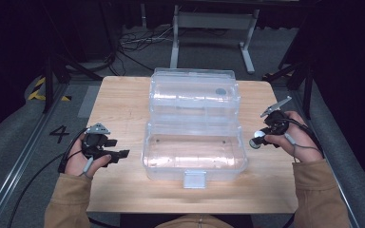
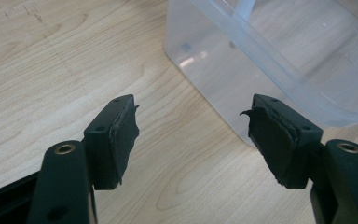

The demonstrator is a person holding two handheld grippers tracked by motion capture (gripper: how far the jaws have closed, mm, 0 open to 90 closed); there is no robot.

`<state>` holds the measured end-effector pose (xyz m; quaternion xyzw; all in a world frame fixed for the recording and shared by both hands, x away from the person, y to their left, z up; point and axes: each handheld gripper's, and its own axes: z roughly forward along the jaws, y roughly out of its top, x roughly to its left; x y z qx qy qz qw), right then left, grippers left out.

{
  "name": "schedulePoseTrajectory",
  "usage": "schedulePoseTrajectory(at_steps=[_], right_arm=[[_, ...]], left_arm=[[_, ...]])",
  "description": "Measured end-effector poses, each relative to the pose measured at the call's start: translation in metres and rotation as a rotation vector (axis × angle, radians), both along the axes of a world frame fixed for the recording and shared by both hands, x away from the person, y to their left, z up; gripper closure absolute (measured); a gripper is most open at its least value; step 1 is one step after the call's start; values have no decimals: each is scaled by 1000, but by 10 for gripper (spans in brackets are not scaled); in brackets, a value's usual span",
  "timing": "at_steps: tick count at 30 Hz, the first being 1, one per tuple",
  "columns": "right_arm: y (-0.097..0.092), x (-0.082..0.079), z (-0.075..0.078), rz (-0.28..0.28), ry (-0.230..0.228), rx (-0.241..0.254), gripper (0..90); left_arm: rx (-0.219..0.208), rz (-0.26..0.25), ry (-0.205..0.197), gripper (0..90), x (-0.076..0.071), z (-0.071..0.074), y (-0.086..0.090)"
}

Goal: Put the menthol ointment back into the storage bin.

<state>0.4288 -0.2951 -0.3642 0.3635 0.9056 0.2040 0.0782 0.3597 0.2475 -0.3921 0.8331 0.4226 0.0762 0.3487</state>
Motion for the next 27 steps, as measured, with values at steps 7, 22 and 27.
schedulePoseTrajectory(at_steps=[7,22,27], right_arm=[[8,-3,15,41,0,-12,506],[16,-8,38,117,0,-50,506],[18,-10,42,147,5,-44,506]], left_arm=[[7,-9,2,332,2,0,-1],[2,-5,13,333,3,0,0],[5,-8,9,333,3,-1,0]])
